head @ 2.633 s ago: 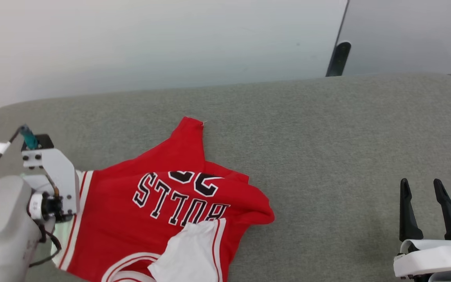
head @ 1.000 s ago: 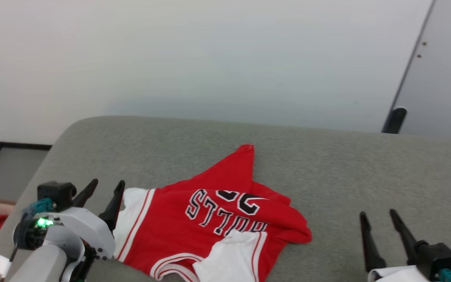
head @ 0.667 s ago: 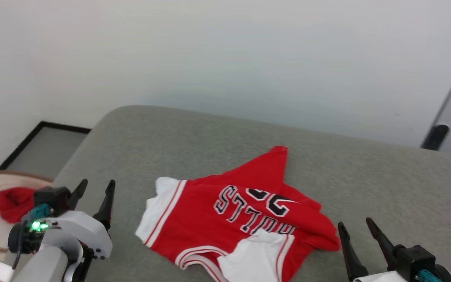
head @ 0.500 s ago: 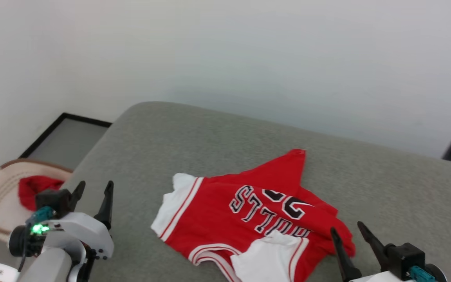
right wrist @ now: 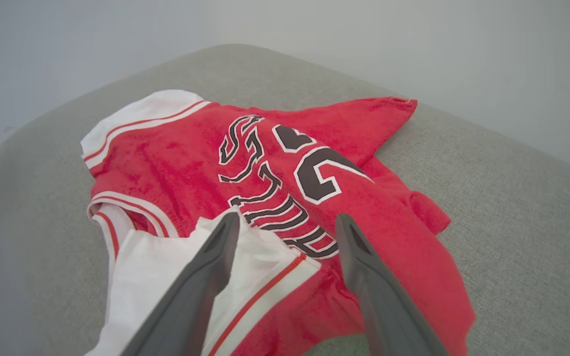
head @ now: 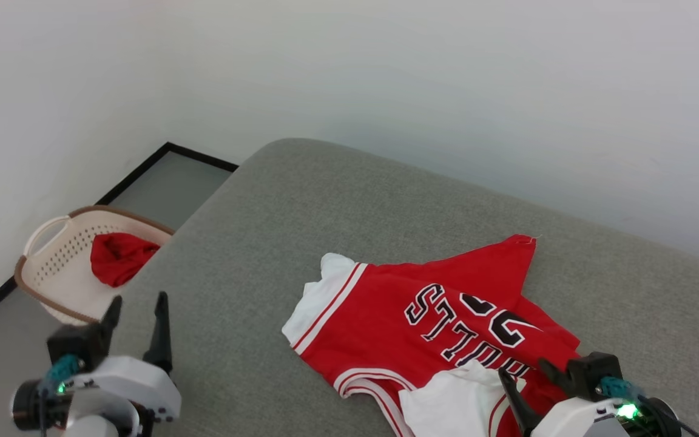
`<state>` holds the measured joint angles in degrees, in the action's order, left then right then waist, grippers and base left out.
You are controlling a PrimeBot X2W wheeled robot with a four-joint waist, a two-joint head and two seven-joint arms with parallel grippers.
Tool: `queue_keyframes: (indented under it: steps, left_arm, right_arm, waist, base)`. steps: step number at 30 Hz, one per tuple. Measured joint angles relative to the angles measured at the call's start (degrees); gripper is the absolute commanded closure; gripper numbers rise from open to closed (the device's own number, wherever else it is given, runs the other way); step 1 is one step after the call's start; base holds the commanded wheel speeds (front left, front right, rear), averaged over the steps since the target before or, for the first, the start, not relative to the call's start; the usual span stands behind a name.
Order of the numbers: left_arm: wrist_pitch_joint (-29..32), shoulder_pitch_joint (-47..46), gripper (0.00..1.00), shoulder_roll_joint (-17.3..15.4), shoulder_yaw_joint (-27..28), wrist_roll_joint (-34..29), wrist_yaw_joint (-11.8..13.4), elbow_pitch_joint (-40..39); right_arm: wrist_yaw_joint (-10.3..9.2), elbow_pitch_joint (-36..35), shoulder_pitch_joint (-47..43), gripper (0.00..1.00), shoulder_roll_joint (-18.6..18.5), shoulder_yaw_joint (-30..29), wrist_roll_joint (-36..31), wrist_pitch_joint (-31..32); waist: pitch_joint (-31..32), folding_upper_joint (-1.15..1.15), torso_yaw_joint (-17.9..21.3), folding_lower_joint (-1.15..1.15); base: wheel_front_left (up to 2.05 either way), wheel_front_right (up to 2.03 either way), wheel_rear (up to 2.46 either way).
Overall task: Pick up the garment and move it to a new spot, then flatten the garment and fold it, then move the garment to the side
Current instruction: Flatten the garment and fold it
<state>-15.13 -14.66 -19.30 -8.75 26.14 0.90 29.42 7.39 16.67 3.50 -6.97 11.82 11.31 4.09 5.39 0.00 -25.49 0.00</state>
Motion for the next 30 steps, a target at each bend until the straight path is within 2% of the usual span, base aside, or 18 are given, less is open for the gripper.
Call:
queue_keyframes:
  steps: [11,19,25,26,27,30]
  left_arm:
    - [0.0,4.72,0.0,7.31,11.09,-8.91,-3.64,-3.76]
    - [0.0,4.92,0.0,11.01,15.56,-12.56,-6.13,-3.88]
    - [0.0,4.22,0.0,12.29,17.48,-13.55,-7.46,-2.65]
    - [0.0,4.08,0.0,12.38,17.64,-13.72,-7.53,-2.57]
    - [0.0,3.91,0.0,12.48,17.88,-13.83,-7.65,-2.58]
    - [0.0,3.76,0.0,12.81,18.13,-14.57,-7.97,-2.36]
  right_arm:
    - [0.0,1.24,1.87,0.0,-1.04,1.08,1.74,16.64]
    - [0.0,4.49,2.58,0.0,-0.18,1.55,1.86,23.08]
    - [0.0,7.67,4.67,0.0,1.04,2.4,1.16,25.42]
    - [-0.01,8.25,5.0,0.08,1.27,2.41,1.11,25.66]
    - [-0.01,8.57,5.34,1.0,1.45,2.74,1.11,25.19]
    - [-0.01,9.44,5.89,1.0,1.6,2.89,0.44,23.65]
  waist:
    - [-1.87,0.0,-1.46,0.0]
    - [-2.67,0.0,-2.02,0.0]
    - [-2.86,0.0,-2.15,0.0]
    - [-2.85,0.0,-2.14,0.0]
    - [-2.83,0.0,-2.13,0.0]
    - [-2.72,0.0,-2.05,0.0]
  base:
    - [0.0,0.0,0.0]
    - [0.0,0.0,0.0]
    - [0.0,0.0,0.0]
    - [0.0,0.0,0.0]
    - [0.0,0.0,0.0]
    - [0.0,0.0,0.0]
